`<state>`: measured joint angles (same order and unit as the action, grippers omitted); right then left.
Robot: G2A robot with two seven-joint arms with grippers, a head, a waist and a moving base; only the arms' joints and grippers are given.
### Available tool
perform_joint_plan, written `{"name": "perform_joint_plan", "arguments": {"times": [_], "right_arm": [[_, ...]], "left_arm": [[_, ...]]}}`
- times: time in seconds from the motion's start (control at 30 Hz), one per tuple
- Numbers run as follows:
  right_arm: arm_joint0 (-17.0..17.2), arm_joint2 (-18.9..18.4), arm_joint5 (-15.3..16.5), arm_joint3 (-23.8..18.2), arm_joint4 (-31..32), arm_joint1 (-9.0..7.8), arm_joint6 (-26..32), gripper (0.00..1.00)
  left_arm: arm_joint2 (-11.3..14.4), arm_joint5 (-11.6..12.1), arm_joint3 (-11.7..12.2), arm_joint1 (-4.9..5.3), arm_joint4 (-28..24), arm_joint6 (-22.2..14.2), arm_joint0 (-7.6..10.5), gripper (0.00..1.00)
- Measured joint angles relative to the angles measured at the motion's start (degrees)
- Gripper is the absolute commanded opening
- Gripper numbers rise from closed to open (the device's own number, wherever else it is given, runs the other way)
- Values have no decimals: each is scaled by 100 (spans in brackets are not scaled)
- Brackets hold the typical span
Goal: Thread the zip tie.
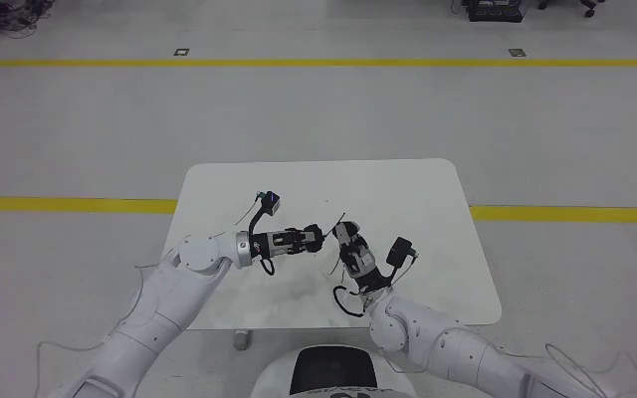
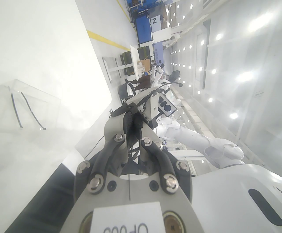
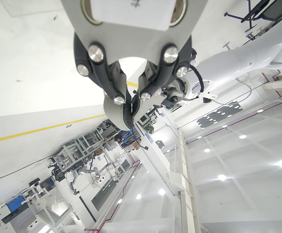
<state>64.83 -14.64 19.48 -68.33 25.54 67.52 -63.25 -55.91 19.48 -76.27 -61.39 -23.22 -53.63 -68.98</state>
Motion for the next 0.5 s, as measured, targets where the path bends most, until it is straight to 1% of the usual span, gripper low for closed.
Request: {"name": "perform_joint_plan", "arguments": {"times": [0.27, 0.5], "right_arm": [[59, -77, 0, 37, 36, -9, 18, 0], [153, -166, 0, 41, 342, -3, -9, 0]], "left_arm": [[0, 0, 0, 0, 0, 0, 0, 0], [0, 0, 0, 0, 0, 0, 0, 0]]}}
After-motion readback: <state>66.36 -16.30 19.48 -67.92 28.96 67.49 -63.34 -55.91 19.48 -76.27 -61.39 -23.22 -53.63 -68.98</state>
